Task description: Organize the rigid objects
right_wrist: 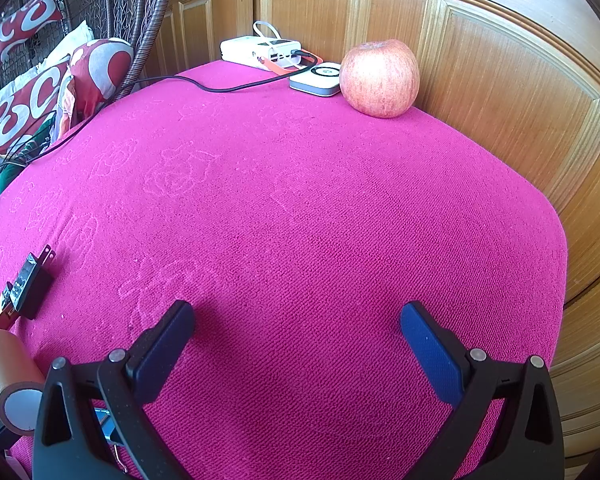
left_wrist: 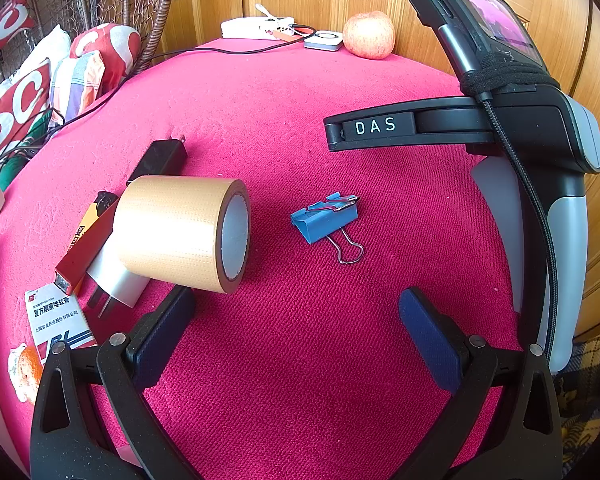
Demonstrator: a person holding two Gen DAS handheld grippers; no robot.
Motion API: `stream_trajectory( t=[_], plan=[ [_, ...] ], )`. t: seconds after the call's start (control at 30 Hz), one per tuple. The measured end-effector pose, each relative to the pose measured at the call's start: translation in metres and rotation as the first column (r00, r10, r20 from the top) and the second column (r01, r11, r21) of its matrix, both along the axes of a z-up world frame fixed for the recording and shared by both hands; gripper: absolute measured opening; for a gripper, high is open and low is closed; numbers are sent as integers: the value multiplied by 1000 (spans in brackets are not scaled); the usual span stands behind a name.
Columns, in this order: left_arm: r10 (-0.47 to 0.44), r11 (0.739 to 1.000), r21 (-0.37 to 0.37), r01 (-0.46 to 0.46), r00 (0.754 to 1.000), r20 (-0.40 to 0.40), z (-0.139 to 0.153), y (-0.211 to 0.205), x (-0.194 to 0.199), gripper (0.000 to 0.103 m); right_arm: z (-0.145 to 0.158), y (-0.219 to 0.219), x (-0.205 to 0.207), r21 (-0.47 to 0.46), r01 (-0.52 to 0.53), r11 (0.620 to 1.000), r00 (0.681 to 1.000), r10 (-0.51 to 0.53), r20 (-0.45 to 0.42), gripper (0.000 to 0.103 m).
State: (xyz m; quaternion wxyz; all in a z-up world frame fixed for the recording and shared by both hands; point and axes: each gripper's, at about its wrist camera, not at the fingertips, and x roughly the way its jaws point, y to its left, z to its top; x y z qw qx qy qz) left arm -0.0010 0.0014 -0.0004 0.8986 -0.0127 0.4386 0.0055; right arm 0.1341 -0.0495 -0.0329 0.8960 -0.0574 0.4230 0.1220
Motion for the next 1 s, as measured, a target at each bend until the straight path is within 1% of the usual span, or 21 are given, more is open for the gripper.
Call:
stream_trajectory(
  t=[0.77,0.87,0.9,0.93,1.0],
  plan=[
    [-1,1000,9,1,1000,6,1,-2,-2,103,0,0,0,0,0,1000,1000,0,0,103],
    [-38,999,-31,39,998,43,10,-8,-11,103,0,0,0,0,0,1000,1000,0,0,103],
    [-59,997,-54,63,995,75,19,-12,-17,103,0,0,0,0,0,1000,1000,0,0,103],
    [-73,995,-61,79,993,95,26,-13,-22,103,0,0,0,0,0,1000,1000,0,0,103],
    [-100,993,-41,108,983,157,46,-16,-34,103,0,0,0,0,0,1000,1000,0,0,103]
  ],
)
